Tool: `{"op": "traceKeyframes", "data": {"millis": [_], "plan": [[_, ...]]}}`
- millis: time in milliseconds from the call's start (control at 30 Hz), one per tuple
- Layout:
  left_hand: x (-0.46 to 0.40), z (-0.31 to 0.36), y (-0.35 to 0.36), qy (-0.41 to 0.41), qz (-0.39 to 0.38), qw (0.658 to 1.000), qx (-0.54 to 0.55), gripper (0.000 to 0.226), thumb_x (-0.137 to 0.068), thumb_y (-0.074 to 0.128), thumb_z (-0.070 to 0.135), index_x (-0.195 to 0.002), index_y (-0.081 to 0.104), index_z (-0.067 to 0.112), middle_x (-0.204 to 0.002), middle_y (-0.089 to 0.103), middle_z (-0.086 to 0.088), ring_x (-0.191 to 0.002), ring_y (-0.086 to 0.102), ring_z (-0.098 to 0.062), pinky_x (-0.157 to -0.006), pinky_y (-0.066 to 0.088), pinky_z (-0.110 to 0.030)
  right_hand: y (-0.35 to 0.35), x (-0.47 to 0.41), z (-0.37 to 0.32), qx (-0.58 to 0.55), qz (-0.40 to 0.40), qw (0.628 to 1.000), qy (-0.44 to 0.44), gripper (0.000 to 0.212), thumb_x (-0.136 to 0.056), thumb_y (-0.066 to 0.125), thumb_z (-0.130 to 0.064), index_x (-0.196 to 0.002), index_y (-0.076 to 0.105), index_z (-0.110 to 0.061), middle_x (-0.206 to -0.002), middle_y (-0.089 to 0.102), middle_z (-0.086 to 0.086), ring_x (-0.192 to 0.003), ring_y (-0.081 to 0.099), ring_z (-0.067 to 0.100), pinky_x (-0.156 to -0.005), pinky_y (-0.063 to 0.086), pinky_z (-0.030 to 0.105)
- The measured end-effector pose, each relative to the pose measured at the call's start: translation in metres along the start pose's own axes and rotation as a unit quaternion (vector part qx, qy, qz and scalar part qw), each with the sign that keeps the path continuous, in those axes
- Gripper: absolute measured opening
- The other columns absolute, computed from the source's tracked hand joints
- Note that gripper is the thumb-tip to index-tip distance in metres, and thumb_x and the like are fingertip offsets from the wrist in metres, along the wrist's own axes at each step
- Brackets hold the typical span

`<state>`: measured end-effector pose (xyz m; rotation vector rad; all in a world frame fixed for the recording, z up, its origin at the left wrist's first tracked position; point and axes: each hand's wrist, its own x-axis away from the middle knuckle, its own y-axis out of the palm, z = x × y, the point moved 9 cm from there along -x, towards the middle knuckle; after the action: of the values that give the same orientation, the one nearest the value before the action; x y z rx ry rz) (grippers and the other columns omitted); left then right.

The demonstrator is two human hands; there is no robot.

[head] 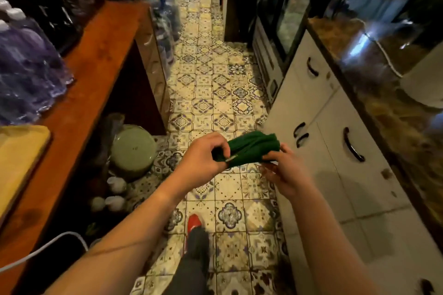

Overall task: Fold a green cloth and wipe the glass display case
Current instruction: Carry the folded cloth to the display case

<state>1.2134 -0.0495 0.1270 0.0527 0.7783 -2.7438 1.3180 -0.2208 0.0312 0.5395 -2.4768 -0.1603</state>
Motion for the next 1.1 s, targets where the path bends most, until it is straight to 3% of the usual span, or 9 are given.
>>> {"op": "traceKeyframes", "data": {"millis": [233, 400, 467, 567, 700, 800, 900, 1033, 1100], "plan": [[-0.167, -0.03, -0.01, 0.153, 0.004, 0.957, -0.248, 0.087, -0.072, 0.07, 0.001, -0.146, 0.033, 0.027, -0.09, 0.051, 0.008, -0.082, 0.033, -0.009, -0.071, 0.039, -0.031, 0.026, -0.136, -0.08, -0.015, -0.051, 0.999, 0.011, 0.051, -0.089, 0.043, 0.02, -0.111, 0.061, -0.023, -0.094, 0.077, 0.015, -0.085, 0.074, 0.036, -0.061, 0.061, 0.034], [-0.284, -0.037, -0.017, 0.256, 0.014, 0.907, -0.334, 0.054, -0.059, 0.08, -0.003, -0.11, 0.073, 0.013, -0.082, 0.058, -0.007, -0.077, 0.052, -0.027, -0.063, 0.042, -0.035, 0.049, -0.227, -0.15, -0.201, -0.08, 0.976, -0.012, 0.039, -0.059, 0.077, -0.017, -0.097, 0.069, -0.015, -0.108, 0.071, 0.019, -0.103, 0.068, 0.037, -0.082, 0.057, 0.049], [-0.328, -0.043, -0.016, 0.278, 0.016, 0.893, -0.355, 0.05, -0.057, 0.082, 0.001, -0.104, 0.076, 0.015, -0.083, 0.06, -0.007, -0.081, 0.048, -0.026, -0.066, 0.041, -0.034, 0.056, -0.267, -0.174, -0.155, -0.041, 0.987, -0.013, 0.033, -0.065, 0.083, -0.035, -0.087, 0.067, -0.018, -0.103, 0.072, 0.016, -0.094, 0.071, 0.03, -0.071, 0.059, 0.04], [-0.387, -0.055, -0.008, 0.296, 0.015, 0.882, -0.365, 0.047, -0.061, 0.08, 0.002, -0.106, 0.073, 0.015, -0.085, 0.059, -0.007, -0.083, 0.044, -0.025, -0.067, 0.039, -0.035, 0.053, -0.332, -0.213, -0.082, 0.052, 0.994, -0.057, 0.03, -0.077, 0.077, -0.011, -0.085, 0.05, -0.019, -0.088, 0.068, 0.012, -0.066, 0.072, 0.019, -0.049, 0.054, 0.028], [-0.485, -0.087, -0.011, 0.227, 0.027, 0.921, -0.315, 0.06, -0.063, 0.076, -0.002, -0.117, 0.055, 0.014, -0.094, 0.052, -0.01, -0.082, 0.048, -0.026, -0.065, 0.044, -0.037, 0.041, -0.42, -0.268, -0.072, 0.102, 0.988, -0.094, 0.051, -0.075, 0.07, 0.015, -0.105, 0.05, -0.021, -0.101, 0.064, 0.015, -0.07, 0.071, 0.02, -0.054, 0.056, 0.03], [-0.565, -0.115, -0.013, 0.101, 0.037, 0.961, -0.254, 0.068, -0.065, 0.08, 0.003, -0.117, 0.039, 0.017, -0.114, 0.036, -0.005, -0.08, 0.059, -0.029, -0.056, 0.054, -0.038, 0.039, -0.49, -0.304, -0.167, 0.102, 0.977, -0.087, 0.066, -0.073, 0.073, 0.015, -0.122, 0.046, -0.02, -0.106, 0.065, 0.017, -0.068, 0.072, 0.021, -0.056, 0.057, 0.031], [-0.642, -0.133, -0.006, 0.018, 0.04, 0.975, -0.218, 0.069, -0.07, 0.078, 0.007, -0.119, 0.033, 0.025, -0.118, 0.03, 0.004, -0.09, 0.059, -0.023, -0.063, 0.054, -0.034, 0.046, -0.554, -0.336, -0.197, 0.056, 0.977, -0.059, 0.047, -0.082, 0.065, 0.012, -0.12, 0.058, -0.016, -0.107, 0.066, 0.012, -0.077, 0.07, 0.017, -0.067, 0.057, 0.029], [-0.736, -0.139, 0.006, 0.023, 0.014, 0.972, -0.232, 0.056, -0.07, 0.071, 0.008, -0.09, 0.026, 0.035, -0.101, 0.031, 0.009, -0.076, 0.053, -0.019, -0.053, 0.037, -0.028, 0.062, -0.624, -0.392, -0.165, -0.028, 0.984, -0.053, 0.033, -0.098, 0.05, 0.003, -0.13, 0.054, -0.005, -0.102, 0.074, -0.009, -0.097, 0.067, 0.0, -0.084, 0.054, 0.016], [-0.78, -0.145, 0.005, 0.024, 0.016, 0.971, -0.239, 0.053, -0.07, 0.069, 0.009, -0.083, 0.024, 0.033, -0.107, 0.035, 0.007, -0.075, 0.053, -0.021, -0.054, 0.039, -0.03, 0.071, -0.661, -0.415, -0.225, -0.029, 0.973, -0.051, 0.043, -0.096, 0.054, -0.007, -0.138, 0.047, 0.002, -0.112, 0.071, 0.007, -0.112, 0.065, 0.019, -0.099, 0.051, 0.033]]}}
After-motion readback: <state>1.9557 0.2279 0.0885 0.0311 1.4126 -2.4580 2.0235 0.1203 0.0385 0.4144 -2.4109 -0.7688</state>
